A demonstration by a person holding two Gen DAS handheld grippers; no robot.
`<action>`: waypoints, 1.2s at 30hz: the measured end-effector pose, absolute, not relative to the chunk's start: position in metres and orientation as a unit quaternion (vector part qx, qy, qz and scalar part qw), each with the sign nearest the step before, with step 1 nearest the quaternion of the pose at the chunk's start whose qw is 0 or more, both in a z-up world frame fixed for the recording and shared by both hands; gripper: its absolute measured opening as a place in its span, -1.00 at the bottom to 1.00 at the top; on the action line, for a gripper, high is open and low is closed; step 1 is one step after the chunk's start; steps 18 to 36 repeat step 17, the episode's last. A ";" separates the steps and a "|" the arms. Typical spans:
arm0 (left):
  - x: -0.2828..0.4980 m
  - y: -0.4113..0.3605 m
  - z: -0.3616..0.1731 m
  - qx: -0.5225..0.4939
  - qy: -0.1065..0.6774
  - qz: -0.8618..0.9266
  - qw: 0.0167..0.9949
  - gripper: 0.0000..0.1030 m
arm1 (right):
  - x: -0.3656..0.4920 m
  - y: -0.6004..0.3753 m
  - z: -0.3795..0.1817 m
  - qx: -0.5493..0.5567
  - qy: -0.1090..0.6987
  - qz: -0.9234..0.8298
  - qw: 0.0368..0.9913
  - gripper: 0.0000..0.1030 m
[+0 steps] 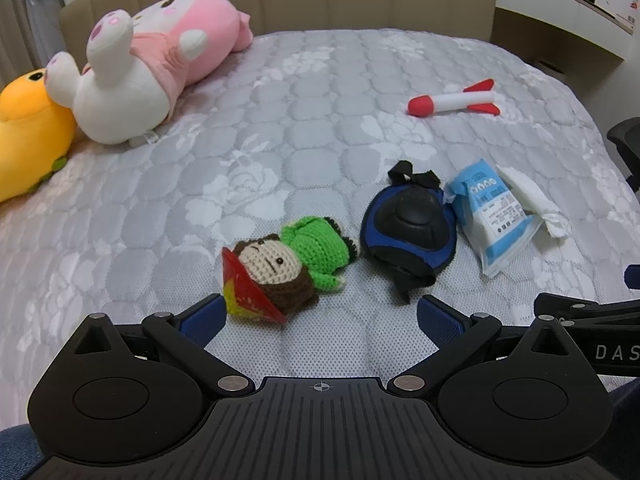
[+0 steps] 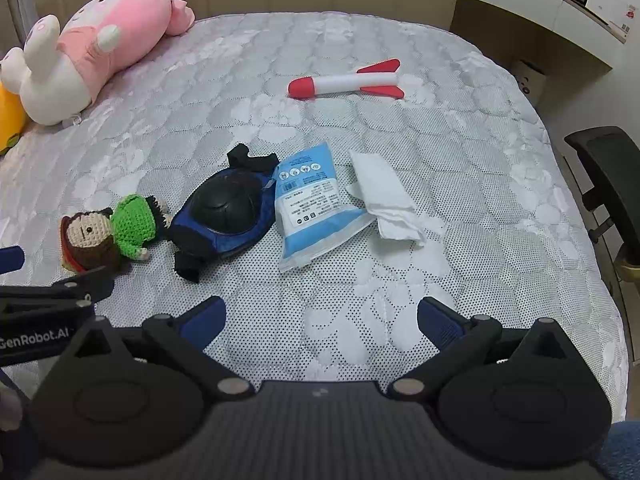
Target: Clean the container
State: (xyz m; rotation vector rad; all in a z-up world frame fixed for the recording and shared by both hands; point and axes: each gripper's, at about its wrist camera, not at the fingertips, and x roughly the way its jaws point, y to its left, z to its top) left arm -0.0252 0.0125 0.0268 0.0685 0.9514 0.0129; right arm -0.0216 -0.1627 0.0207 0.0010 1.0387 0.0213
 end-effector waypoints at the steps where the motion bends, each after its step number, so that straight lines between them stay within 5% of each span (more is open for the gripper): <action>1: -0.025 0.013 0.027 0.033 0.458 0.006 0.888 1.00 | -0.022 -0.163 0.021 0.000 0.497 0.010 0.868 1.00; 36: -0.025 0.020 0.027 0.001 0.454 -0.003 0.891 1.00 | -0.023 -0.162 0.021 0.005 0.497 0.011 0.868 1.00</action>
